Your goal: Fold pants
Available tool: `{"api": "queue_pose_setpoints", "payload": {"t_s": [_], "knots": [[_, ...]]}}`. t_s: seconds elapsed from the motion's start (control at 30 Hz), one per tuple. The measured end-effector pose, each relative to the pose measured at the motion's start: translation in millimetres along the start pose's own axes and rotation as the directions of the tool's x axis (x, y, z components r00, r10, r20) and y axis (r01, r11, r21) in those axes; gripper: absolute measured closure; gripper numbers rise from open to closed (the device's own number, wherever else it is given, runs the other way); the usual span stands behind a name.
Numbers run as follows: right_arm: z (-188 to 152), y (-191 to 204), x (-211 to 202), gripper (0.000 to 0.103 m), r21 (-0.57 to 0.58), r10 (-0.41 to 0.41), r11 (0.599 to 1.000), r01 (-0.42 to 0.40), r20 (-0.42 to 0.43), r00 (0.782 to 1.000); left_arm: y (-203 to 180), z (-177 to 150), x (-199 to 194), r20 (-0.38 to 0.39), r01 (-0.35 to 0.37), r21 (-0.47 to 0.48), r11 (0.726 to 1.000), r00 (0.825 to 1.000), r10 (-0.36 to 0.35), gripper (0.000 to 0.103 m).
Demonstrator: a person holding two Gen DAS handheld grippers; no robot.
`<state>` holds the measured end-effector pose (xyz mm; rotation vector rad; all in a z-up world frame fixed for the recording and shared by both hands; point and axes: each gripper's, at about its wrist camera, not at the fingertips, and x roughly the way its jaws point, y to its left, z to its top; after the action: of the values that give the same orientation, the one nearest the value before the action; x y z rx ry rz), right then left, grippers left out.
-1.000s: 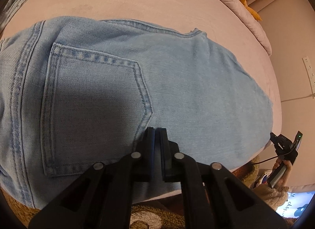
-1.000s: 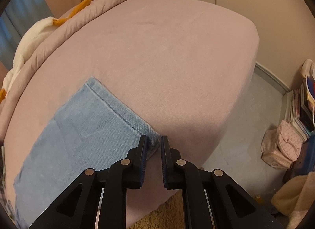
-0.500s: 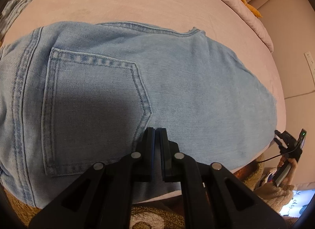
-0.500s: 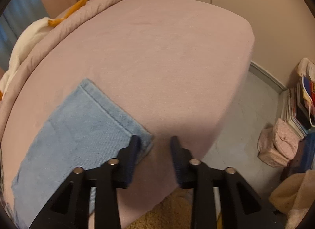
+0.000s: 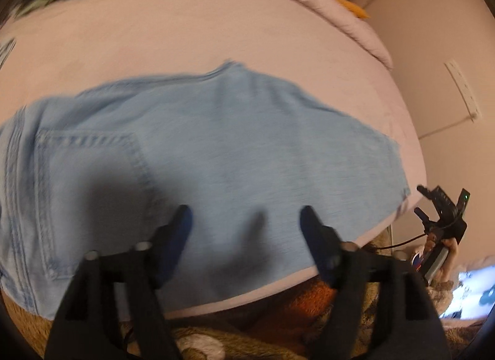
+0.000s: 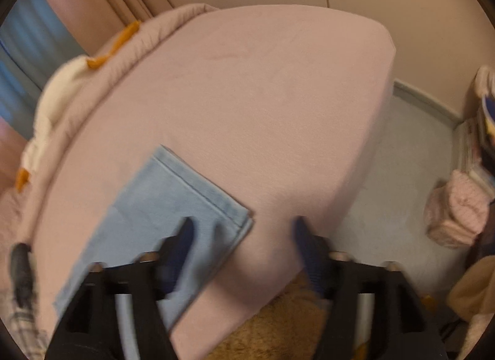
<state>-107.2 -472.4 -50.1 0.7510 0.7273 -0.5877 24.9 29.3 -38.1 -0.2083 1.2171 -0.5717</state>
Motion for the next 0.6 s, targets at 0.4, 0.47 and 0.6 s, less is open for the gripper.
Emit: {"api": "queue_pose_setpoints", "payload": {"t_s": [0.4,0.47,0.6], "knots": [[-8,9,32,0.04,0.035,0.141,0.99,-0.138,-0.09,0.986,-30,-3,61,-0.106,0.03,0.087,0.996,0.994,-0.021,0.028],[-8,16,36,0.042,0.016,0.153,0.988,-0.152,-0.095,0.984,-34,-3,62,-0.109,0.014,0.104,0.994,0.994,-0.003,0.028],[-8,21,46,0.042,0.003,0.136,0.991,-0.136,-0.077,0.988,-39,-5,65,-0.103,0.015,0.103,0.995,0.995,-0.004,0.027]]}}
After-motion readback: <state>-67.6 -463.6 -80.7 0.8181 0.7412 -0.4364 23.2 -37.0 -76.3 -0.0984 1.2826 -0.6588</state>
